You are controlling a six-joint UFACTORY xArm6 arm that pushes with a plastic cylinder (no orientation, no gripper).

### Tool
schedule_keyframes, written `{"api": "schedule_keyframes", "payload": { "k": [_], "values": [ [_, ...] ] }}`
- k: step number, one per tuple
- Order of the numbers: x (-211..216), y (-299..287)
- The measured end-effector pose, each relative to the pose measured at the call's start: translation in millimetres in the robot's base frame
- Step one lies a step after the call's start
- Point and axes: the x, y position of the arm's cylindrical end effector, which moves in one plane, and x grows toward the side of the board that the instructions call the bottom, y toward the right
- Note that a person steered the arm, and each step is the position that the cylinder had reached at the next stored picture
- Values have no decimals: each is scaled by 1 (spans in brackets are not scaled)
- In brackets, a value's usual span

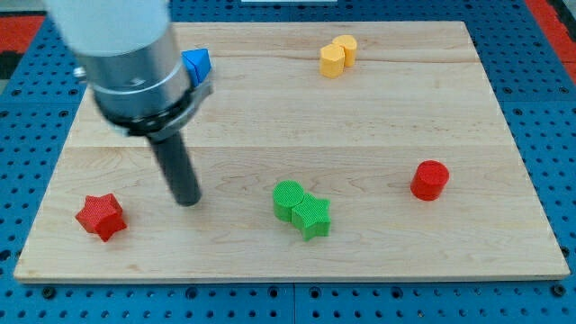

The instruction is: Slide the red circle close to the green circle

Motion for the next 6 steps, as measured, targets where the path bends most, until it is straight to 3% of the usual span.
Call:
{"api": "schedule_keyframes", "payload": {
  "k": [1,3,5,6],
  "values": [
    [-45,35],
    [-72,221],
    [-37,395],
    [5,396]
  ]
}}
